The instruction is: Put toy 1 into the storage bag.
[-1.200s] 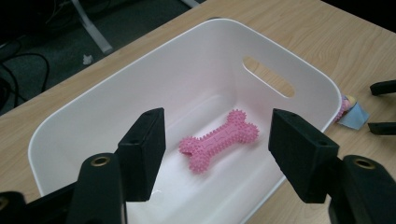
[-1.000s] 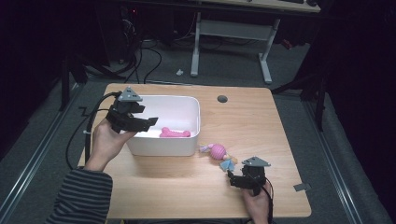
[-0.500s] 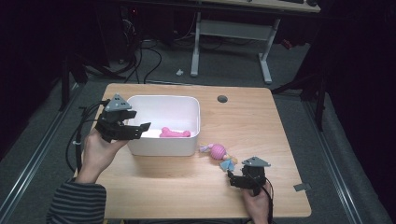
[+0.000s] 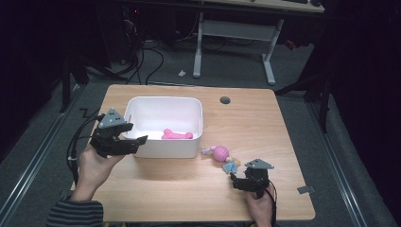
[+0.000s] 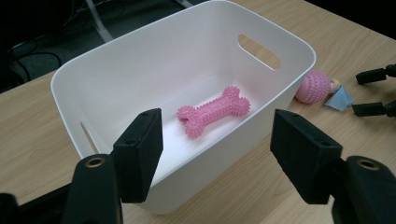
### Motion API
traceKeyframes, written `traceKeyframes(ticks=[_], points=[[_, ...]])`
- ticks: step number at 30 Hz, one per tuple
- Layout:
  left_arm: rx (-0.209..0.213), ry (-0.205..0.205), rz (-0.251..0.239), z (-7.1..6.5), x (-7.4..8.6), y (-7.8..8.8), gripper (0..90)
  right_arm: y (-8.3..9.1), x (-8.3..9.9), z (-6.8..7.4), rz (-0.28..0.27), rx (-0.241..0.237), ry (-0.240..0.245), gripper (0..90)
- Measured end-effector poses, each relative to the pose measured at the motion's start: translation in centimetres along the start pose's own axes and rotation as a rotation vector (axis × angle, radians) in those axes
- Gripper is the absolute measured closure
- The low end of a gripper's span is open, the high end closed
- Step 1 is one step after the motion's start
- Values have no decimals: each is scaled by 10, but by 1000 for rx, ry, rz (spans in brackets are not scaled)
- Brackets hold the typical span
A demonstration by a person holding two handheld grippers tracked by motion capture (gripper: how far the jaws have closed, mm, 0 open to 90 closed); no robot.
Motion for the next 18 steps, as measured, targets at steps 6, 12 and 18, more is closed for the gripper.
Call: traceKeyframes(ticks=[6, 12, 18], points=[[4, 22, -21, -1, 12, 6, 346, 0, 0, 0, 0, 0, 0, 138], [-1, 35, -24, 0, 23, 12, 343, 0, 0, 0, -1, 0, 1, 138], [-32, 46, -31, 2, 39, 17, 342, 0, 0, 0, -1, 2, -2, 138]])
Point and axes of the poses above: each handheld gripper's, and its own axes: y roughly backward along the jaws, x roughly out of its underside, z roughly to its left, the point moved 8 cm from there along -y, roughly forward along the jaws, and after that the axes turned 9 degrees about -x, right-handed, at the moved point
